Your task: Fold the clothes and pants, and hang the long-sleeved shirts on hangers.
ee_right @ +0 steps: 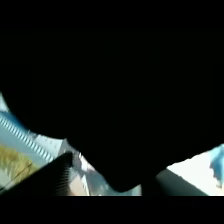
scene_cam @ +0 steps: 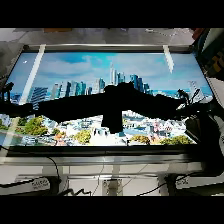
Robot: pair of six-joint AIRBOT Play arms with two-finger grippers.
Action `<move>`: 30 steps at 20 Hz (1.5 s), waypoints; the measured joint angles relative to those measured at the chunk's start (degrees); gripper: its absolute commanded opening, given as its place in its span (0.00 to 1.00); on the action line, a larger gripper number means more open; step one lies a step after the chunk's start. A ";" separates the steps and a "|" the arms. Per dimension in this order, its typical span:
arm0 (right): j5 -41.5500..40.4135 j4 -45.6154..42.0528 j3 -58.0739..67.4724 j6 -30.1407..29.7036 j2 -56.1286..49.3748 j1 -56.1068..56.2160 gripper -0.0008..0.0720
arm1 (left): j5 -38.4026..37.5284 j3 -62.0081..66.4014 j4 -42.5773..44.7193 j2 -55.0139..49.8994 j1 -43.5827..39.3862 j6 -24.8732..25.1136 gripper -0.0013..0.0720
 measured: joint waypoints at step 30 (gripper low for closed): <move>23.61 -4.24 36.39 30.80 4.61 -8.11 0.05 | -2.49 26.12 13.79 2.47 6.32 -7.52 0.03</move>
